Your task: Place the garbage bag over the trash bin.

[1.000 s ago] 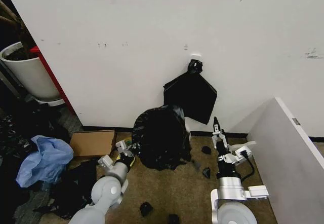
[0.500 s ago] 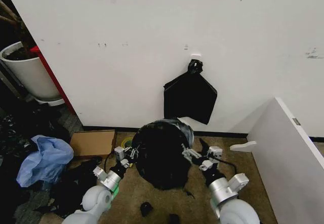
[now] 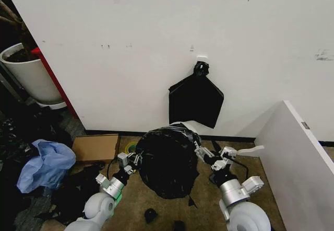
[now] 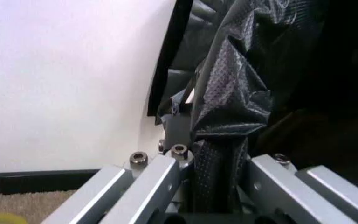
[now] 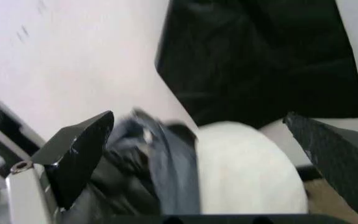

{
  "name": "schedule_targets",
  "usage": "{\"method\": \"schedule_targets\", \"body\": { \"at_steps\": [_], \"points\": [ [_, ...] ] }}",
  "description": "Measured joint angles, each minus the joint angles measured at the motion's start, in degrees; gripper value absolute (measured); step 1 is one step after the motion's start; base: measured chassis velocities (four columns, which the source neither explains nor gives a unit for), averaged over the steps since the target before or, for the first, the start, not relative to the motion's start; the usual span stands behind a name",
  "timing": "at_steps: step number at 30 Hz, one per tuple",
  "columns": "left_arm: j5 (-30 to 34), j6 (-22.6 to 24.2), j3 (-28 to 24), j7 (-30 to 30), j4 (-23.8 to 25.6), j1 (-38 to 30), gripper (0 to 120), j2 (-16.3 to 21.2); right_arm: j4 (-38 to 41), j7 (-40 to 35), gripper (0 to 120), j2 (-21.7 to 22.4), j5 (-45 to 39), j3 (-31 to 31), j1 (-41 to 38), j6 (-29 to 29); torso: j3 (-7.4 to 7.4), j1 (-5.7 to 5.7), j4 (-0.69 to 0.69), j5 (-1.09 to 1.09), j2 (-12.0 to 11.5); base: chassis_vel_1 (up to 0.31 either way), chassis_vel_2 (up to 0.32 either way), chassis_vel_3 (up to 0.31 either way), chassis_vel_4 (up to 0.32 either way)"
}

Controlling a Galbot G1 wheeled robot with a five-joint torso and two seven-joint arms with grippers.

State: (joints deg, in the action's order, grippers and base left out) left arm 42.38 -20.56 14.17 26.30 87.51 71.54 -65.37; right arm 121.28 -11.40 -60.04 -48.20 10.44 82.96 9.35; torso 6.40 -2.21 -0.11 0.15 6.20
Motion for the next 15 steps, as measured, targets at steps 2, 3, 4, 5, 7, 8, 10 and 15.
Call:
{"method": "schedule_targets", "body": {
  "at_steps": [2,3,4,5,7,8,10,15],
  "points": [
    [0.00,0.00,0.00,-0.01,0.32,0.22,0,0.00,-0.27,-1.13,100,0.47,2.15,-0.22,-0.20,-2.68,0.00,0.00,0.00,0.00,0.00,0.000,0.000,0.000,0.000],
    [0.00,0.00,0.00,0.00,0.55,0.37,0,-0.05,-0.37,-2.05,100,0.62,3.82,-0.36,-0.30,-4.66,0.00,0.00,0.00,0.00,0.00,0.000,0.000,0.000,0.000],
    [0.00,0.00,0.01,0.01,0.89,0.59,0,-0.14,-0.64,-2.79,100,0.70,5.45,-0.54,-0.45,-6.59,0.00,0.00,0.00,0.00,0.00,0.000,0.000,0.000,0.000],
    [0.00,0.00,0.01,0.01,0.89,0.59,0,-0.14,-0.64,-2.79,100,0.70,5.45,-0.54,-0.45,-6.59,0.00,0.00,0.00,0.00,0.00,0.000,0.000,0.000,0.000],
    [0.02,0.00,0.02,0.01,1.58,0.89,0,-0.30,-1.24,-4.18,100,0.69,7.38,-0.77,-0.90,-8.54,0.00,0.00,0.00,0.00,0.00,0.000,0.000,0.000,0.000],
    [0.09,0.02,0.02,-0.06,2.06,1.06,0,-0.40,-1.73,-5.13,100,0.61,8.10,-0.80,-1.34,-9.21,0.00,0.00,0.00,0.00,0.00,0.000,0.000,0.000,0.000],
    [0.18,0.16,0.05,-0.32,2.96,1.39,0,-0.56,-2.74,-6.96,100,0.19,8.60,-0.68,-2.39,-9.44,0.00,0.00,0.00,0.00,0.00,0.000,0.000,0.000,0.000],
    [-0.11,0.45,0.11,-0.94,4.31,1.89,0,-0.85,-3.63,-8.83,100,-0.94,6.95,0.11,-3.66,-6.56,0.00,0.00,0.01,0.00,0.00,0.000,0.000,0.000,0.000]
  ]
}}
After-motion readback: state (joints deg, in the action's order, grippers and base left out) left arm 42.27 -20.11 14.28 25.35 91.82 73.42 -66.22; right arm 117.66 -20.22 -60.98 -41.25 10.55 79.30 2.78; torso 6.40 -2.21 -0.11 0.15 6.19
